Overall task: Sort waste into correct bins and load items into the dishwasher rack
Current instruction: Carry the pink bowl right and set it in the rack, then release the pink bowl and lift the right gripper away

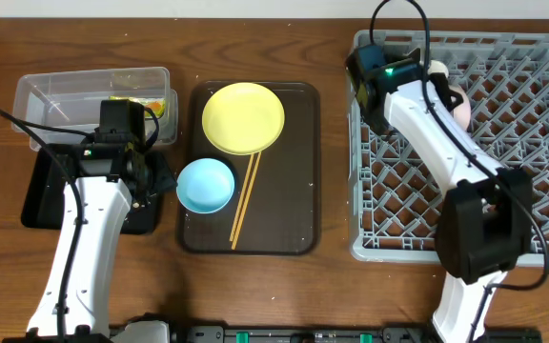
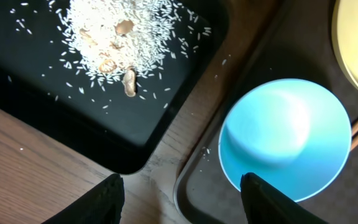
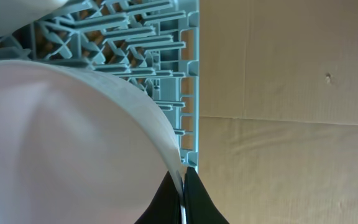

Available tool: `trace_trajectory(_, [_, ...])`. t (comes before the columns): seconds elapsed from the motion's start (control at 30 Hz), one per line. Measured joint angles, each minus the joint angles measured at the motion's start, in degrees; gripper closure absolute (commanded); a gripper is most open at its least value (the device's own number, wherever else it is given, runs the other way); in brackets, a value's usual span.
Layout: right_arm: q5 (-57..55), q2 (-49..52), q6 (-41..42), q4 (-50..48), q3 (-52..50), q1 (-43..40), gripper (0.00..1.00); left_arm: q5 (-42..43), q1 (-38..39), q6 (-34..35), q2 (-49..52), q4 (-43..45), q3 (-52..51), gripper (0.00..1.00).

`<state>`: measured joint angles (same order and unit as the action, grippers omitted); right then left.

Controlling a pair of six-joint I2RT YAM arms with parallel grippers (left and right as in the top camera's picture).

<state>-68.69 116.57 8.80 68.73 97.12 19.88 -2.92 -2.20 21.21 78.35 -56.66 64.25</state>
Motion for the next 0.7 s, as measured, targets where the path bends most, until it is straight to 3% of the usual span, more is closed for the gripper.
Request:
trace_trajectory(0.3, [-1.5,1.1,1.3,0.1,0.0,3.1,0.99,0.9,0.0,0.0,0.0,0.0,0.0,0.37])
trace_trajectory(0.4, [-0.3,1.1,1.6,0.6,0.3,4.0,0.91,1.0,0.0,0.0,0.0,0.0,0.0,0.37])
trace_trajectory(0.6, [7.6,1.1,2.1,1.4,0.9,5.9,0.89,1.0,0.0,0.0,0.0,0.0,0.0,0.37])
trace_trajectory(0.7, [14.2,0.9,2.3,1.6,1.4,6.3,0.93,1.0,0.0,0.0,0.0,0.0,0.0,0.37])
